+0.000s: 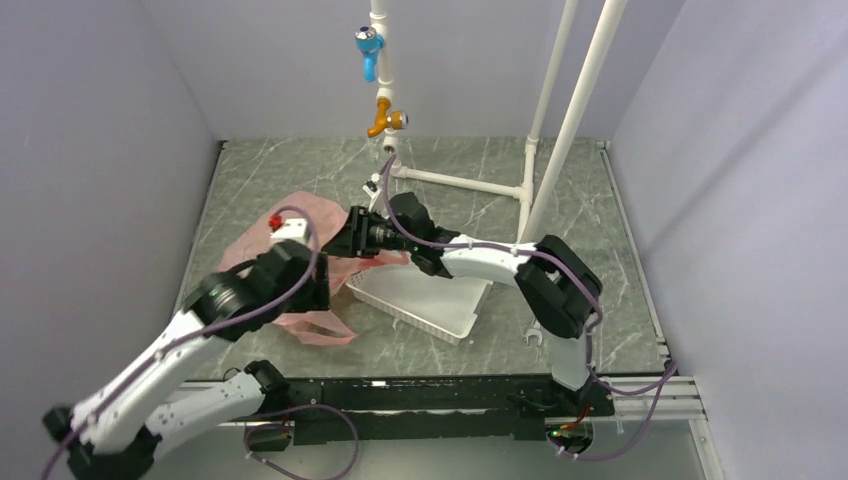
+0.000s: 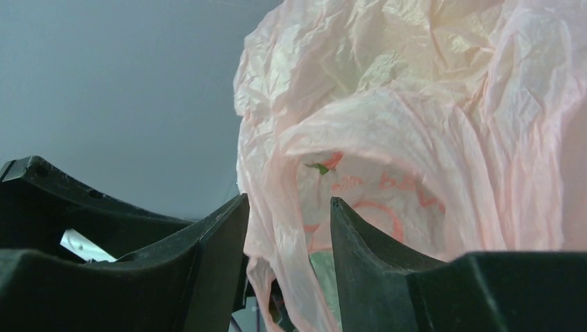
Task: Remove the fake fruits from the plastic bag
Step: Adjust the plastic bag at the center of the board.
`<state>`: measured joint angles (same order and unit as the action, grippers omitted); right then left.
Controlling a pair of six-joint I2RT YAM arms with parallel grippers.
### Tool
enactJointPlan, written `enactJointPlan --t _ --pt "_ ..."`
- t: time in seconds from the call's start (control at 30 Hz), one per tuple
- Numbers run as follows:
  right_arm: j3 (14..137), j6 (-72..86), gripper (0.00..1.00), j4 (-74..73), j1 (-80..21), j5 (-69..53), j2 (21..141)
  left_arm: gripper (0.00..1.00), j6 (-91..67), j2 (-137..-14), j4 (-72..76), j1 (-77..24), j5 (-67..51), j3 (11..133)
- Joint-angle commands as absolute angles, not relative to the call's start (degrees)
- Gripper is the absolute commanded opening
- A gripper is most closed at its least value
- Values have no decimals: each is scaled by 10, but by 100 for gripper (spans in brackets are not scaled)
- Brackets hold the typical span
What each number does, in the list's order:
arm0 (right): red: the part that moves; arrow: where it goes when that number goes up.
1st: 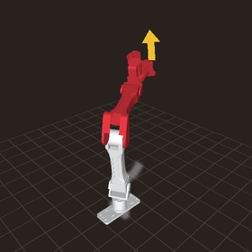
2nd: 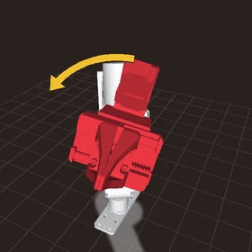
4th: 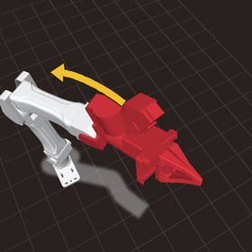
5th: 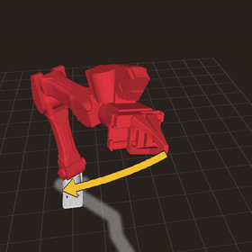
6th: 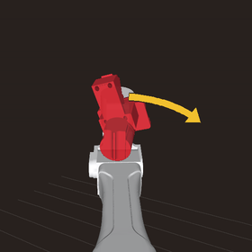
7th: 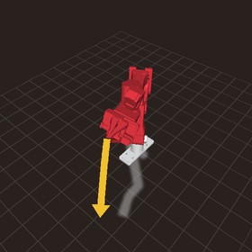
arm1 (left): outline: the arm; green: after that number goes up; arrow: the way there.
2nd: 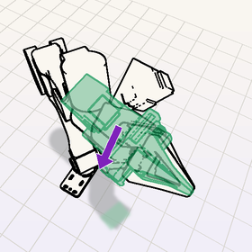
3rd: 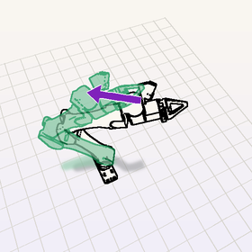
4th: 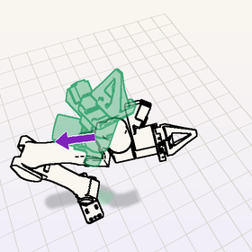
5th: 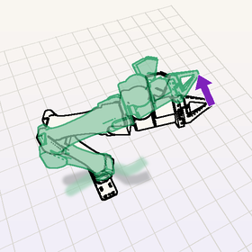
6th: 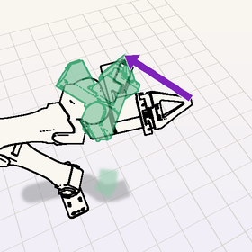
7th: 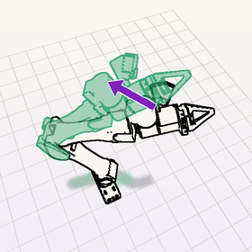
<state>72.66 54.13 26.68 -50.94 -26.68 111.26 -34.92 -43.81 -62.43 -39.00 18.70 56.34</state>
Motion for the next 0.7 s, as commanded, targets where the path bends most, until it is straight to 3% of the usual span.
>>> enactJointPlan --t 0.0,0.07,0.33,0.67 --pt "686 517 50 255 -502 -191 1021 73 -596 -569 -803 -533 437 664" --pt "653 525 50 258 -494 -167 994 66 -684 -603 -862 -577 468 685" --pt "580 510 50 283 -457 -163 899 74 -820 -541 -707 -608 355 552" --pt "547 507 49 319 -457 -165 875 74 -1004 -517 -698 -605 373 480"
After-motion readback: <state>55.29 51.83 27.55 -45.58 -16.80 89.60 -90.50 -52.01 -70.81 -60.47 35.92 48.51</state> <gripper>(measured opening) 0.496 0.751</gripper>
